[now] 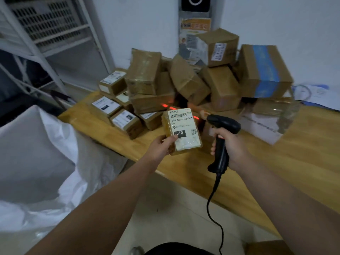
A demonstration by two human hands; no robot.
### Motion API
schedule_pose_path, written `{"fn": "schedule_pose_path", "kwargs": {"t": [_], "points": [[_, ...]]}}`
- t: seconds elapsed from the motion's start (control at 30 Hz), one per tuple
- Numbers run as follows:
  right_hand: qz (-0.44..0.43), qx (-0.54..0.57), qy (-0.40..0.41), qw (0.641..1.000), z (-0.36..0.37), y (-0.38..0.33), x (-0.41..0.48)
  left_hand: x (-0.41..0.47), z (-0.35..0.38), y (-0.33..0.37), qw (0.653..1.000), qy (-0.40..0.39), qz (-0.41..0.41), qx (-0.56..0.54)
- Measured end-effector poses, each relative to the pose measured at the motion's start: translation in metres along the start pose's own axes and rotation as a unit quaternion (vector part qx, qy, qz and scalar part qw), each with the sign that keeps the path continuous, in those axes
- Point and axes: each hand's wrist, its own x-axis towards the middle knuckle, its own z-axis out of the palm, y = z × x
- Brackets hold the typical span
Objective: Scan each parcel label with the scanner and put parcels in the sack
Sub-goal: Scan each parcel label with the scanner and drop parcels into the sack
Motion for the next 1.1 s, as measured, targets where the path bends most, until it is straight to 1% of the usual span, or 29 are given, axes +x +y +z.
{"fn": "schedule_pose_path", "kwargs": {"t": [0.13,0.27,0.43,0.57,0.77,0.87,1.1], "points": [[0.023,-0.017,-0.01,1.0,0.086,0.027,0.003,0.0,-0.092,-0.014,0.999,0.04,-0.013,-0.014],[0.024,-0.056,-0.008,0.998,0.171,0.055,0.005,-0.003,-0.176,-0.026,0.996,0.081,-0.024,-0.027],[0.028,-0.104,0.0,0.994,0.243,0.077,0.01,-0.007,-0.253,-0.038,0.993,0.106,-0.031,-0.041],[0.051,-0.155,-0.011,0.987,0.277,0.09,0.018,-0.008,-0.294,-0.051,0.985,0.155,-0.05,-0.06],[0.091,-0.26,-0.066,0.959,0.317,0.096,0.038,-0.012,-0.331,-0.072,0.968,0.22,-0.078,-0.089],[0.101,-0.302,-0.072,0.945,0.33,0.106,0.048,-0.017,-0.345,-0.083,0.963,0.235,-0.085,-0.101],[0.112,-0.342,-0.077,0.93,0.372,0.125,0.055,-0.017,-0.387,-0.107,0.953,0.254,-0.117,-0.116]]}}
